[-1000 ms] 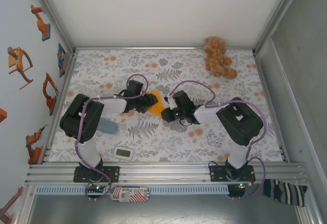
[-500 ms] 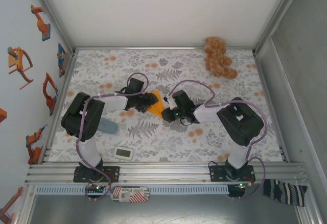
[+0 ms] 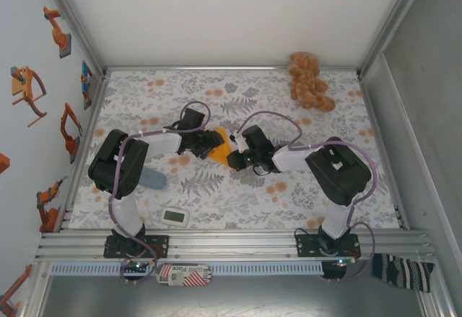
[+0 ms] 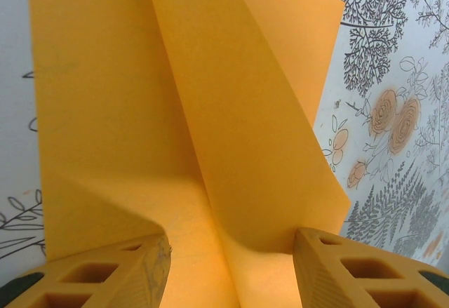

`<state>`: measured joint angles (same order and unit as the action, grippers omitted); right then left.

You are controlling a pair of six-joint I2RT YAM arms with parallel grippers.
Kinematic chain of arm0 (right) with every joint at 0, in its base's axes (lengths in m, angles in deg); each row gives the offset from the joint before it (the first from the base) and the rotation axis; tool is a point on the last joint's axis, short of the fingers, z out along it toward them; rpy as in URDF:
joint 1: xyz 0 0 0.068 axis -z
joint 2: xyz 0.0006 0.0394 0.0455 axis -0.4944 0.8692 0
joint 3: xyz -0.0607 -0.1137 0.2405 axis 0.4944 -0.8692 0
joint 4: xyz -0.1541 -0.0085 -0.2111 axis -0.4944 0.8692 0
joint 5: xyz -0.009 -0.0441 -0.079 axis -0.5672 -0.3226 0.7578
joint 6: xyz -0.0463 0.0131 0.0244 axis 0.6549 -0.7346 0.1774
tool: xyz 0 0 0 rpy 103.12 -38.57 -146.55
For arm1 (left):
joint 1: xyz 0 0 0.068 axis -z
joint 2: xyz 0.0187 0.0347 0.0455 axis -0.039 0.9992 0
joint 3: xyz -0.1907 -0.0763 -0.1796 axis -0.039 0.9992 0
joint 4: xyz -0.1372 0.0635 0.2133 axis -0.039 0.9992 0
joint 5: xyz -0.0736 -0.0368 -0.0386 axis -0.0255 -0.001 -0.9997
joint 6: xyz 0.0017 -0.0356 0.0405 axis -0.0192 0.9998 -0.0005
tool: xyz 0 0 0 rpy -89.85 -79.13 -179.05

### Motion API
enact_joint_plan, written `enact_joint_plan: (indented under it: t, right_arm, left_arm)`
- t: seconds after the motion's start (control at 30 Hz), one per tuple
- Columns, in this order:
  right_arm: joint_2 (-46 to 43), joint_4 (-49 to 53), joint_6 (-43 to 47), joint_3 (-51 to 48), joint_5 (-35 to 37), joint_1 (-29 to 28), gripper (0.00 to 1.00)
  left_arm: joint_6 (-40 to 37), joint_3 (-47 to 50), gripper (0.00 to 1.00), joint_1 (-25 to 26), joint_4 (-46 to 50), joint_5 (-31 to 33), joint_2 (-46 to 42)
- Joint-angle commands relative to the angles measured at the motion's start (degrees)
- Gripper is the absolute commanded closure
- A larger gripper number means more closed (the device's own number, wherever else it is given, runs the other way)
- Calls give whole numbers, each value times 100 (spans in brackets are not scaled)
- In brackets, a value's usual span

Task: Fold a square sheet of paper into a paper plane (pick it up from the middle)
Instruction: Fourth fold the wing at the center of the table.

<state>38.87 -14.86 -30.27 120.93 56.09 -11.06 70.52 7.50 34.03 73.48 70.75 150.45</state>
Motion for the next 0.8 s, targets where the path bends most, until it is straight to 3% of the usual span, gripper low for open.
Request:
enact_joint_plan:
  t: [0.0, 0.47, 0.77]
  right_arm:
    - [96, 104, 76, 161, 64, 26, 83]
    - [133, 57, 26, 159, -174, 33, 99]
    - [211, -164, -334, -19, -546, 78, 100]
  left_arm:
    - [-53, 495, 47, 11, 1438, 484, 886]
    - [-127, 479, 47, -13, 1435, 458, 710]
    - [-567, -72, 37, -37, 1249, 260, -411]
